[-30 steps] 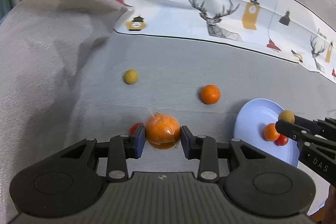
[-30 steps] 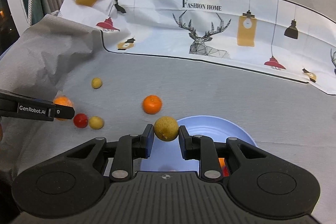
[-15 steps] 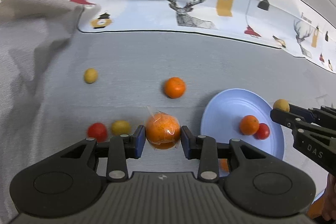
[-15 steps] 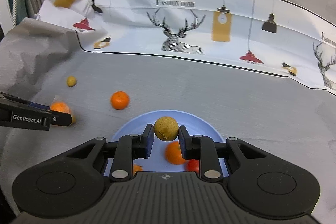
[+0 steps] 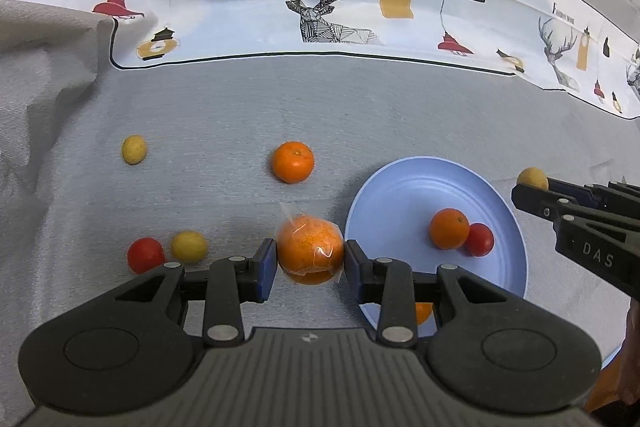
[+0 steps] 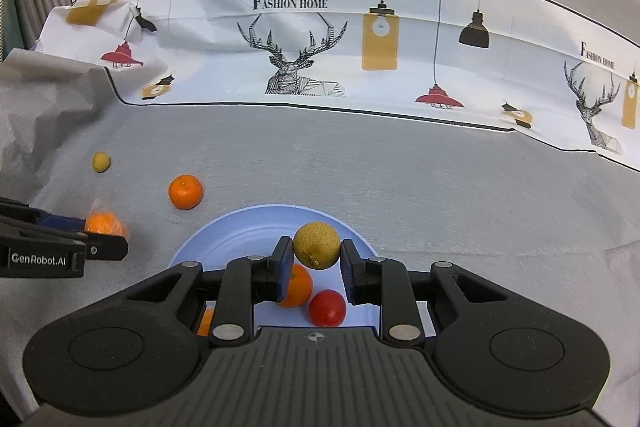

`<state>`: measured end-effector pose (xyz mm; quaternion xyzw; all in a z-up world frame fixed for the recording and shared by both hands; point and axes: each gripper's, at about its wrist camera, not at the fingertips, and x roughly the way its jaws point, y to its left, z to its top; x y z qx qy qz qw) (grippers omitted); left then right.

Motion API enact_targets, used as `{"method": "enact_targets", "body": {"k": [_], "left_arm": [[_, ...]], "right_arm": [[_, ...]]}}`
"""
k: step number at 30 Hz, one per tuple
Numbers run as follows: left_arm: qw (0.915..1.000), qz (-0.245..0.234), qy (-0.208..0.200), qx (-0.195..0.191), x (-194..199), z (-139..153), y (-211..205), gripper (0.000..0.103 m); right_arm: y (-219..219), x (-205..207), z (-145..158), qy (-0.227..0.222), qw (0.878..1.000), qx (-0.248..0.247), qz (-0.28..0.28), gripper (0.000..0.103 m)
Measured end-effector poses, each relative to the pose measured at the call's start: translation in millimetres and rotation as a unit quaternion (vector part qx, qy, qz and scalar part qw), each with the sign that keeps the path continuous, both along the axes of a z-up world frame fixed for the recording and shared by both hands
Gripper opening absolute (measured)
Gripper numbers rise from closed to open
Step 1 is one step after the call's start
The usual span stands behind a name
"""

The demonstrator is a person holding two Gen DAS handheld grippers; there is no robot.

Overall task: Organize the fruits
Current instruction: 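Carry the bagged orange with the left tool while the right tool carries the yellow fruit over the plate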

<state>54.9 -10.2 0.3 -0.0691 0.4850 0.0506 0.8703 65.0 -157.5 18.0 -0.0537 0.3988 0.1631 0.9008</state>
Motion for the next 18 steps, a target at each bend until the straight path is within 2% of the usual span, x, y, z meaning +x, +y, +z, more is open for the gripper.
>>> {"method": "enact_targets", "body": {"k": [4, 8, 13, 18], "left_arm": [[1.0000, -0.004, -0.004, -0.005, -0.9, 0.7, -0.2, 0.040], [0.9994, -0.021, -0.012, -0.025, -1.6, 2.6, -3.5, 0.040], [0.9947, -0.082, -0.002, -0.062, -2.6, -1.3, -23.0, 0.040], [0.9913, -0.117, -0.005, -0.061, -3.7, -6.2, -44.3, 0.040]], "right_arm": [[-2.5, 1.2, -0.1, -0.001, 1.000, 0.000, -0.011, 0.027], [-7.7, 4.3, -0.7, 0.002, 1.000, -0.002, -0.028, 0.027], [-12.2, 7.2, -5.4, 0.016, 0.999, -0.008, -0.044, 0.027], [-10.9, 7.3, -8.9, 0.028, 0.999, -0.014, -0.044, 0.027]]}}
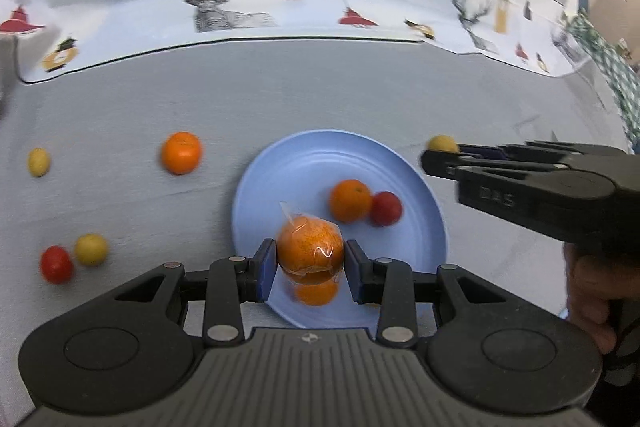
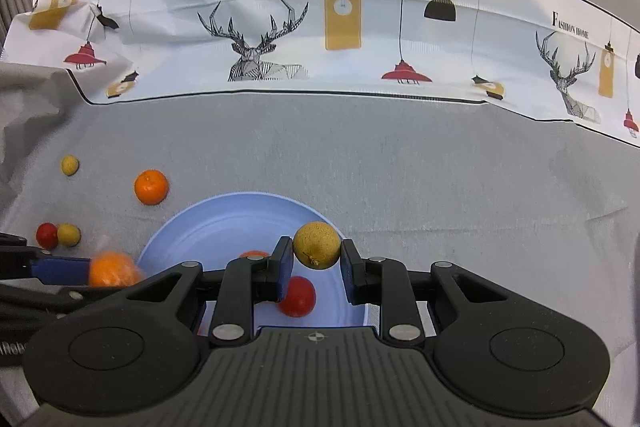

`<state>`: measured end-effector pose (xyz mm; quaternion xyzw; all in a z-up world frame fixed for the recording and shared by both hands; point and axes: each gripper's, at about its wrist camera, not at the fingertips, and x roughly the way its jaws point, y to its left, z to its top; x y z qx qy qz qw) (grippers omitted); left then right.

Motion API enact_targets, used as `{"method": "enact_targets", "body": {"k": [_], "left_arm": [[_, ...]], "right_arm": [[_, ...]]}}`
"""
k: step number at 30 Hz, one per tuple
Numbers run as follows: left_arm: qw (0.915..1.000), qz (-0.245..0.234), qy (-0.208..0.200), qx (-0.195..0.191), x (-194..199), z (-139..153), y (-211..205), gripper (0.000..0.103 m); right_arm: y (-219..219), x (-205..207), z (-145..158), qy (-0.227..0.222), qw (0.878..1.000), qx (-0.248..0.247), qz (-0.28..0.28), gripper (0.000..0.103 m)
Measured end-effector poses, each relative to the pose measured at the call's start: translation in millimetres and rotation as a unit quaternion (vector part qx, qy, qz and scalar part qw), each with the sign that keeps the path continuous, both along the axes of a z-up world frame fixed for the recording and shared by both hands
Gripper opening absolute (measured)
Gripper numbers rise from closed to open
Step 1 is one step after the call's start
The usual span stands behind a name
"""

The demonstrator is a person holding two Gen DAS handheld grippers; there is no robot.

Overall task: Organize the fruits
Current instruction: 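Carry the bagged orange with the left tool while the right tool carries the yellow fruit over the plate, then open the left tool to drop the bagged orange while the right tool releases the yellow fruit onto the plate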

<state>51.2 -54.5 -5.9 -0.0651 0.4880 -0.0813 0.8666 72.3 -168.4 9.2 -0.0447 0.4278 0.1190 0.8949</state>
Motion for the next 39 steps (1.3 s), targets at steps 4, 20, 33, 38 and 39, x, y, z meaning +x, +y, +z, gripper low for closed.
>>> {"method": "enact_targets", "body": {"k": [4, 20, 33, 38, 39], "left_arm": [[0.9999, -0.014, -0.004, 0.001, -1.0, -2.6, -10.7, 0.040], [0.9980, 0.023, -0.035, 0.047, 10.9, -2.7, -14.4, 0.040], [0.9974, 0.013, -0.045, 0.056, 14.1, -3.7, -23.9, 0.040], [0.9975, 0.014, -0.044, 0.054, 12.5, -2.9, -23.8, 0.040], [0.9975, 0.013, -0.044, 0.054, 12.3, -2.6, -24.2, 0.041]], "right_arm": [[0.3, 1.1, -4.5, 0.015, 1.000, -0.007, 0.000, 0.027], [-1.3, 0.8, -20.7, 0.063, 0.998, -0.025, 0.003, 0.027], [0.0, 0.9, -22.6, 0.068, 0.997, -0.025, 0.006, 0.027], [1.5, 0.9, -23.0, 0.069, 0.997, -0.027, 0.007, 0.027], [1.4, 1.3, -23.2, 0.070, 0.997, -0.027, 0.008, 0.027]]}}
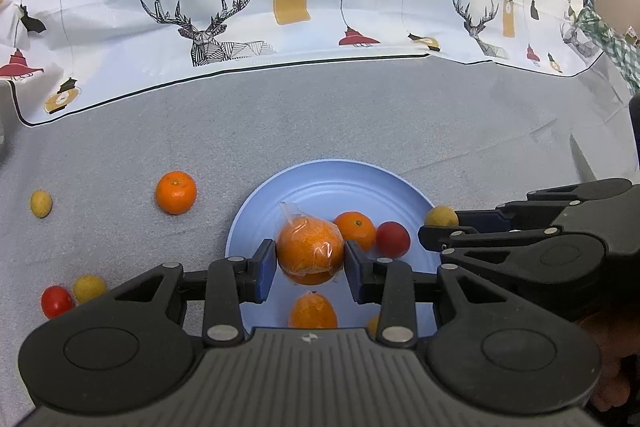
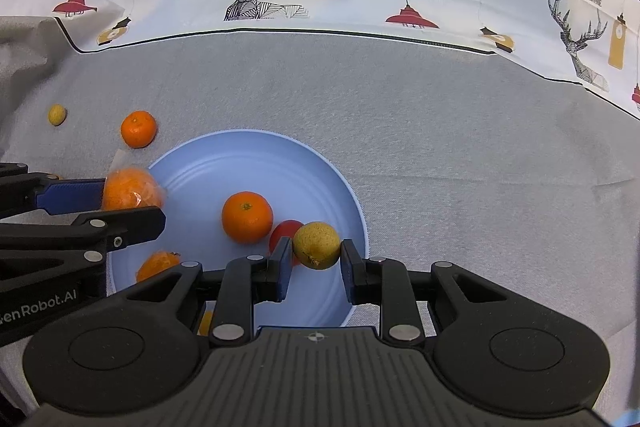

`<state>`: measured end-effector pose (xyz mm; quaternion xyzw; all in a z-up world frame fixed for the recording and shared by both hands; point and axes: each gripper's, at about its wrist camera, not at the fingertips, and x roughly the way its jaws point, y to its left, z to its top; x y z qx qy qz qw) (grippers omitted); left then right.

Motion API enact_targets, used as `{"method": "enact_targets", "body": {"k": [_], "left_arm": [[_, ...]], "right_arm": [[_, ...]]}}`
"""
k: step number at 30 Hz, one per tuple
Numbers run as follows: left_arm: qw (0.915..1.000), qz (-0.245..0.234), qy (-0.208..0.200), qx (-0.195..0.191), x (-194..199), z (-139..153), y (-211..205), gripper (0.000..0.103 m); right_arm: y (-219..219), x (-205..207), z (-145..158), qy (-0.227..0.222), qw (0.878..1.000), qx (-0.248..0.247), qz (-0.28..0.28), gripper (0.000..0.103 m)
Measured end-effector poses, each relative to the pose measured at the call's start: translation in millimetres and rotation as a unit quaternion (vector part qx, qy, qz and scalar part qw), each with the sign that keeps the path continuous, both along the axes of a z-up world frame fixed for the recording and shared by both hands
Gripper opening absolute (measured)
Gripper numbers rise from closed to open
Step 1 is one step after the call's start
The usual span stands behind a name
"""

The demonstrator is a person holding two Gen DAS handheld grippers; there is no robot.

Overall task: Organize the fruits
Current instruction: 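Open the left tool to drop the bagged orange while the right tool releases the yellow fruit onto the plate, then withdraw both open tools from the plate toward the fruit pile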

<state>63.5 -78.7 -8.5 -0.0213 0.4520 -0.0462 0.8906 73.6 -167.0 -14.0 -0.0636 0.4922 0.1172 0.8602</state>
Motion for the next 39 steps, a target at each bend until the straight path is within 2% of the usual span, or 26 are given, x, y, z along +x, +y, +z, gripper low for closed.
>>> {"method": "enact_targets", "body": {"k": [4, 7, 39], "left_arm": [[1.0000, -0.003, 0.000, 0.002, -0.2, 0.5, -0.3, 0.046], [1.0000, 0.000, 0.000, 0.001, 0.0, 0.8, 0.7, 0.047], [0.9995, 0.028, -0.012, -0.006, -4.2, 11.6, 29.6, 0.047]], "right_arm": [[2.5, -0.7, -1.3, 0.003, 1.000, -0.007, 0.004, 0.029], [2.5, -0.7, -0.6, -0.001, 1.000, -0.008, 0.000, 0.039], [30.7, 1.2, 5.9, -0.027, 1.000, -0.013, 0.008, 0.043]]}}
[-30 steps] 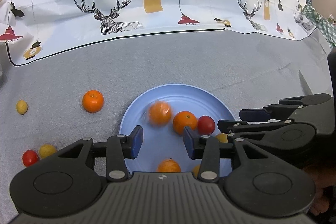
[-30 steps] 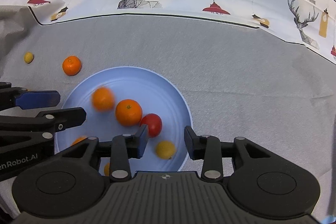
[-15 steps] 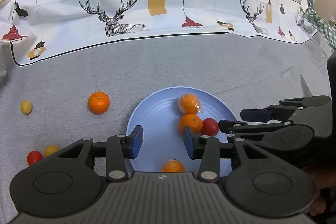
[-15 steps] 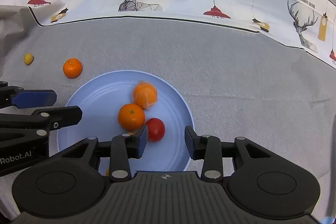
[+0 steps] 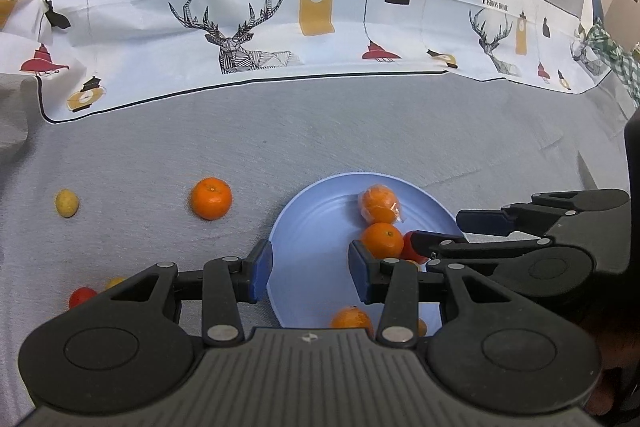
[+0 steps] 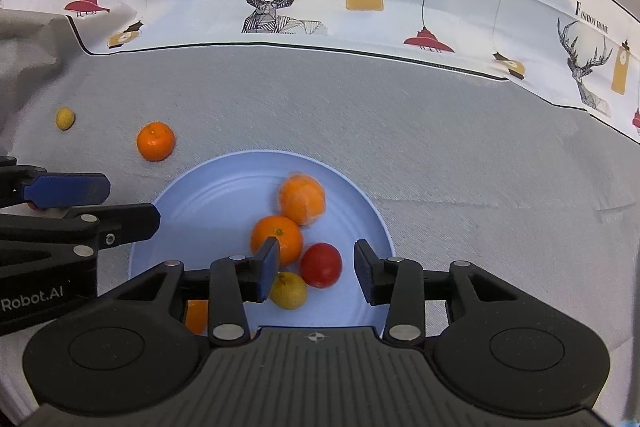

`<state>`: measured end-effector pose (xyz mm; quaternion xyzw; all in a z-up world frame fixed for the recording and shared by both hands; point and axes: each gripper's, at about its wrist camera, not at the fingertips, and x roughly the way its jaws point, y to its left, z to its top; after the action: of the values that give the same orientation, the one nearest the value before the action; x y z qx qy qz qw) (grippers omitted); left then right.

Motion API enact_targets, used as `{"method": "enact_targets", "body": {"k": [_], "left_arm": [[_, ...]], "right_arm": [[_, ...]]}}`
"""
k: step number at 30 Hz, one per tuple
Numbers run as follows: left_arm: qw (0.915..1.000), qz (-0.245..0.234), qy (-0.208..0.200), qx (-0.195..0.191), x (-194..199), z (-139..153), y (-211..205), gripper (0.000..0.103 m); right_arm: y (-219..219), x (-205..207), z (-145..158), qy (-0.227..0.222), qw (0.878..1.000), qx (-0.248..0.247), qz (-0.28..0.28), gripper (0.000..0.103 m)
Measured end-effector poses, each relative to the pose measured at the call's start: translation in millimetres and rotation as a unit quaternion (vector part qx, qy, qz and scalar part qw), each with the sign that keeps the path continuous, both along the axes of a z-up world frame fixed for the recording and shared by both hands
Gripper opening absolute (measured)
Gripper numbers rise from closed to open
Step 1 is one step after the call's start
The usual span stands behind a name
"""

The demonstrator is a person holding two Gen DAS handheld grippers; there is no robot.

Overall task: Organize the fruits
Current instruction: 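Withdraw both open tools from the plate toward the fruit pile, then grasp a small yellow fruit with the left tool while the right tool grasps an orange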

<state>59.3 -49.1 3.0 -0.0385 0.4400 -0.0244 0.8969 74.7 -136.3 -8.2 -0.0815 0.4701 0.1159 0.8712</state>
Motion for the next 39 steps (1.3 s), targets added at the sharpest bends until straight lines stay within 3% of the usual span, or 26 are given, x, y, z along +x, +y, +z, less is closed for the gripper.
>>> {"method": "enact_targets", "body": {"k": [5, 12, 14, 17, 22, 27, 30, 33, 39], "left_arm": [[0.9998, 0.013, -0.011, -0.004, -0.2, -0.7, 14.8, 0.045], [0.9954, 0.085, -0.034, -0.030, 1.9, -2.3, 68.6, 0.015], [0.9916, 0.117, -0.035, -0.043, 2.6, 0.0, 89.6, 0.010], [0.9823, 0.171, -0.043, -0.062, 2.7, 4.9, 122.8, 0.010], [0.9577, 0.270, -0.041, -0.092, 1.0, 4.8, 179.3, 0.010], [0.9416, 0.309, -0.034, -0.130, -0.6, -1.2, 213.6, 0.010], [0.9384, 0.317, -0.026, -0.135, 4.0, -5.9, 222.3, 0.012], [0.9381, 0.318, -0.018, -0.135, 11.1, -13.2, 226.8, 0.023], [0.9431, 0.310, -0.006, -0.119, 33.2, -26.6, 228.7, 0.032]], "right_arm": [[3.7, 0.2, 4.6, -0.014, 1.000, 0.004, -0.010, 0.045], [11.2, 2.7, 16.6, -0.047, 0.997, 0.048, -0.030, 0.044], [18.4, 3.1, 21.5, -0.064, 0.995, 0.065, -0.028, 0.036], [31.9, 4.7, 25.3, -0.079, 0.993, 0.081, -0.020, 0.023], [62.3, 11.0, 24.7, -0.079, 0.991, 0.106, 0.009, 0.023], [92.0, 26.7, 15.4, -0.065, 0.991, 0.119, 0.021, 0.026], [105.8, 39.3, 8.2, -0.053, 0.991, 0.125, 0.021, 0.033], [120.2, 51.9, -1.2, -0.038, 0.991, 0.122, 0.027, 0.049], [142.6, 67.5, -20.9, -0.022, 0.996, 0.083, 0.039, 0.056]]}}
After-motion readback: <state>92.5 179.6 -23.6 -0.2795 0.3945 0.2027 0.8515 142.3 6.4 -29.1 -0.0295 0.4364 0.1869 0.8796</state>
